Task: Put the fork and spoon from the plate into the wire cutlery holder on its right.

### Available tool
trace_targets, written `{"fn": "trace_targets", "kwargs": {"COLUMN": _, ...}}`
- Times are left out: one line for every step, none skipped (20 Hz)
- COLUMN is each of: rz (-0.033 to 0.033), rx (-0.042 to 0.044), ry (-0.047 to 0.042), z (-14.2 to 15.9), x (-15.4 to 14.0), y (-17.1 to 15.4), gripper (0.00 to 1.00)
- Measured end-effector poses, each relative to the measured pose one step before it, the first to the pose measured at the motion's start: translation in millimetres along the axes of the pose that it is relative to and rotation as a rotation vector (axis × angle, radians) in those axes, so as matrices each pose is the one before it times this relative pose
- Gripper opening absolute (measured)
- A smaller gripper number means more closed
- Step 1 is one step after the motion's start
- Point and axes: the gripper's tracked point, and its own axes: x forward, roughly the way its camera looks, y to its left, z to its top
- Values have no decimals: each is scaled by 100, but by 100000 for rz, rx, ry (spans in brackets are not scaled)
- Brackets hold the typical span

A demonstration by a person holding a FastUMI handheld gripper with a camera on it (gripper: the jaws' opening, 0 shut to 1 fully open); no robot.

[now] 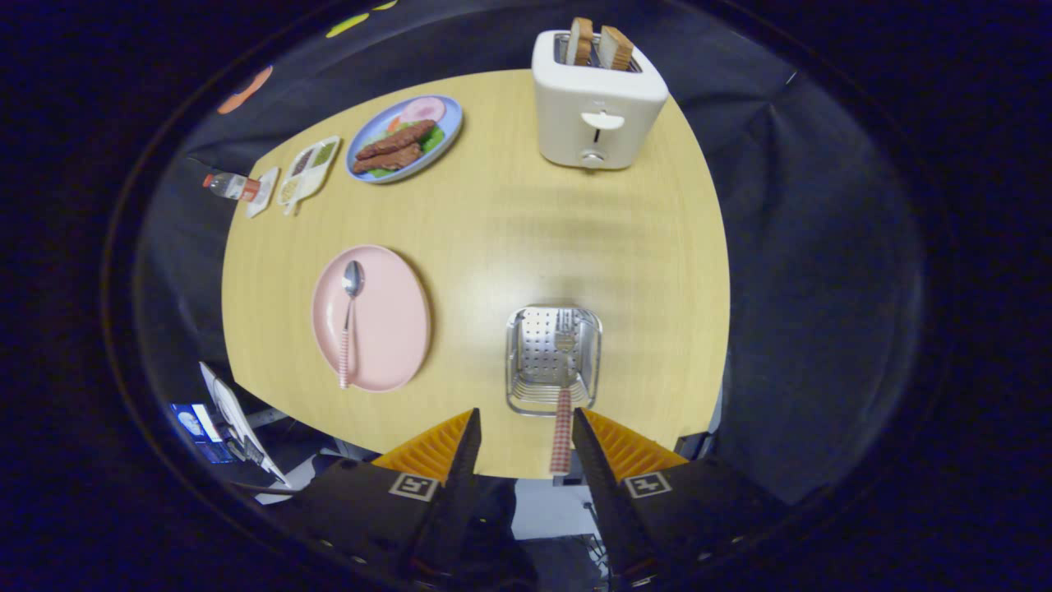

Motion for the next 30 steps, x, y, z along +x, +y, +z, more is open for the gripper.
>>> {"fn": "trace_targets", "kwargs": {"rz": 3602, "rx": 1419, "ry": -3235, "z": -279, "x": -675, "y": 1751, "gripper": 77}}
{"fn": "trace_targets", "kwargs": {"rz": 3571, "rx": 1922, "ry": -3501, "z": -164, "x": -459, "y": 1762, "gripper": 89}}
{"fn": "trace_targets", "kwargs": {"rz": 2689, "rx": 2058, "ry": -3410, "z": -278, "x": -213, "y": 1558, "gripper": 92}}
{"fn": "trace_targets", "kwargs": {"rz": 1882, "rx": 1120, "ry": -2841, "z": -289, "x": 23, "y": 1531, "gripper": 95}}
{"fn": "trace_targets", "kwargs": {"rz": 1439, "rx": 779, "ry": -3000, "z": -299, "x": 298, "y": 1558, "gripper": 96}}
{"fn": "trace_targets", "kwargs": {"rz": 867, "rx": 606, "ry": -3079, "z": -265, "x": 589, "y": 1557, "gripper": 97}}
{"fn": "trace_targets", "kwargs": {"rz": 1139, "rx": -82, "ry": -2865, "z": -592, "x": 957, "y": 1658, "gripper": 97}}
{"fn": "trace_targets", "kwargs": {"rz": 2182, "rx": -395, "ry": -2948, "z": -693, "x": 1236, "y": 1783, "gripper": 97}}
{"fn": "trace_targets", "kwargs": {"rz": 1008, "rx": -1595, "ry": -2679, "z": -984, "x": 1410, "y": 1552, "gripper": 97}}
{"fn": "trace_targets", "kwargs": {"rz": -636, "rx": -2694, "ry": -2776, "z": -765, "x": 1438, "y": 1033, "gripper": 97}}
{"fn": "trace_targets", "kwargs": {"rz": -1848, "rx": -2555, "ry": -3435, "z": -645, "x": 1501, "y": 826, "gripper": 97}}
{"fn": "trace_targets", "kwargs": {"rz": -2127, "rx": -1848, "ry": -2846, "z": -622, "x": 1453, "y": 608, "gripper": 97}}
{"fn": "trace_targets", "kwargs": {"rz": -1346, "rx": -457, "ry": -2657, "z": -751, "x": 1328, "y": 787, "gripper": 97}}
{"fn": "trace_targets", "kwargs": {"rz": -1022, "rx": 574, "ry": -2216, "z": -472, "x": 1404, "y": 732, "gripper": 97}}
{"fn": "trace_targets", "kwargs": {"rz": -1445, "rx": 778, "ry": -1916, "z": -494, "x": 1290, "y": 453, "gripper": 97}}
{"fn": "trace_targets", "kwargs": {"rz": -1680, "rx": 1071, "ry": -1639, "z": -468, "x": 1113, "y": 275, "gripper": 97}}
{"fn": "trace_targets", "kwargs": {"rz": -1378, "rx": 819, "ry": -1570, "z": -474, "x": 997, "y": 297, "gripper": 97}}
{"fn": "trace_targets", "kwargs": {"rz": -2281, "rx": 128, "ry": -1708, "z": -315, "x": 938, "y": -19, "gripper": 97}}
{"fn": "trace_targets", "kwargs": {"rz": -1724, "rx": -379, "ry": -1544, "z": -388, "x": 909, "y": 47, "gripper": 96}}
{"fn": "trace_targets", "kwargs": {"rz": -1520, "rx": -941, "ry": -1586, "z": -172, "x": 583, "y": 54, "gripper": 91}}
{"fn": "trace_targets", "kwargs": {"rz": -1696, "rx": -1121, "ry": -1636, "z": -29, "x": 522, "y": -42, "gripper": 88}}
{"fn": "trace_targets", "kwargs": {"rz": -1324, "rx": -659, "ry": -1072, "z": 13, "x": 472, "y": -22, "gripper": 82}}
{"fn": "trace_targets", "kwargs": {"rz": -585, "rx": 338, "ry": -601, "z": -2, "x": 359, "y": 61, "gripper": 78}}
{"fn": "trace_targets", "kwargs": {"rz": -22, "rx": 883, "ry": 616, "z": -115, "x": 299, "y": 123, "gripper": 75}}
{"fn": "trace_targets", "kwargs": {"rz": 153, "rx": 1133, "ry": 1142, "z": -268, "x": 338, "y": 204, "gripper": 72}}
{"fn": "trace_targets", "kwargs": {"rz": 1, "rx": 929, "ry": 1223, "z": -209, "x": 278, "y": 115, "gripper": 69}}
{"fn": "trace_targets", "kwargs": {"rz": -203, "rx": 868, "ry": 717, "z": -147, "x": 156, "y": -12, "gripper": 65}}
{"fn": "trace_targets", "kwargs": {"rz": -193, "rx": 831, "ry": 493, "z": -128, "x": 83, "y": -15, "gripper": 61}}
{"fn": "trace_targets", "kwargs": {"rz": -4, "rx": 624, "ry": 827, "z": -217, "x": 206, "y": 82, "gripper": 58}}
{"fn": "trace_targets", "kwargs": {"rz": -641, "rx": 660, "ry": 898, "z": -138, "x": 115, "y": -65, "gripper": 52}}
